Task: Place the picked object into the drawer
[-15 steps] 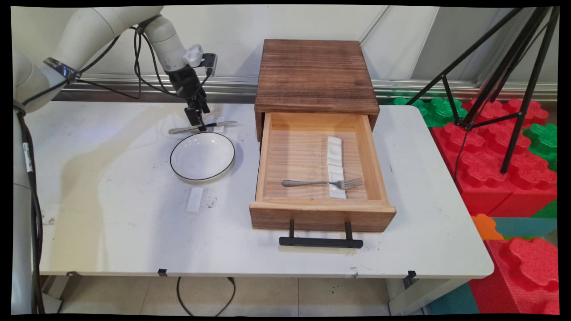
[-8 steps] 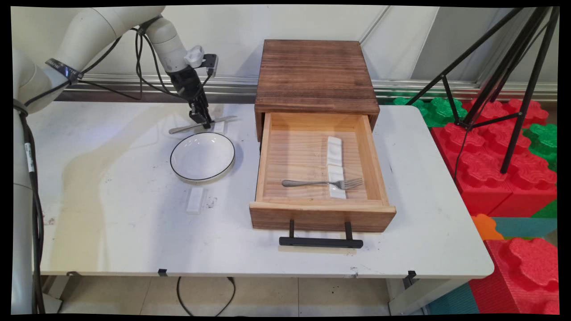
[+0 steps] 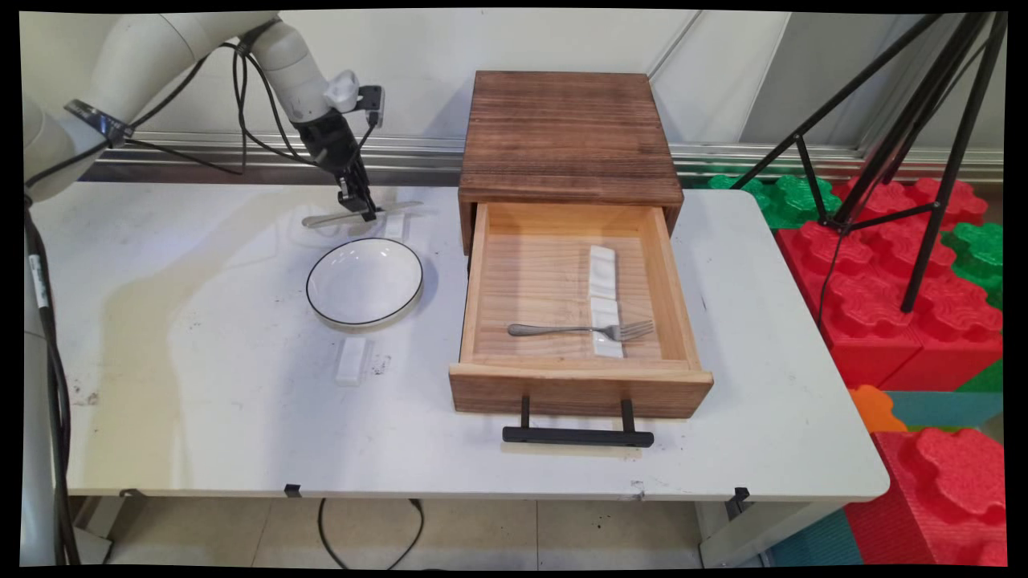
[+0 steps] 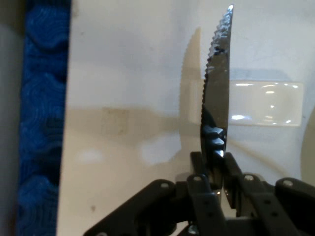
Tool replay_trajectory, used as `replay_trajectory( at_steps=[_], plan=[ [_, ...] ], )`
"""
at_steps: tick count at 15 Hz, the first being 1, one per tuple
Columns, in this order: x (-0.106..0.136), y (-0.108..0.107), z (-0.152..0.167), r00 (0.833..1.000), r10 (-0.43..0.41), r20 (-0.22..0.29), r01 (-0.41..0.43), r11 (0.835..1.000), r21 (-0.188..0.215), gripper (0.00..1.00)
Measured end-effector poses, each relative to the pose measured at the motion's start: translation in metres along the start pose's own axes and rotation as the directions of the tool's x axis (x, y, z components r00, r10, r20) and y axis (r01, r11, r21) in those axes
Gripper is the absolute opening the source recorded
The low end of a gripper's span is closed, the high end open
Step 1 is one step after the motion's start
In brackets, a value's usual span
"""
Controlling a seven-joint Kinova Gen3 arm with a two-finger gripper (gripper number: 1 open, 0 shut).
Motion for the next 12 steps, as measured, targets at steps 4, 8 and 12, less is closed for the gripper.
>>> replay_trajectory(
  at_steps=[4,8,12],
  plan=[
    [-0.002,0.002,-0.022,0.999,-0.047,-0.019,0.048,0.997,0.059,0.00],
    [0.000,0.007,-0.052,0.994,-0.095,-0.051,0.100,0.987,0.124,0.00],
    [0.007,0.020,-0.091,0.985,-0.135,-0.109,0.154,0.970,0.189,0.00]
  ],
)
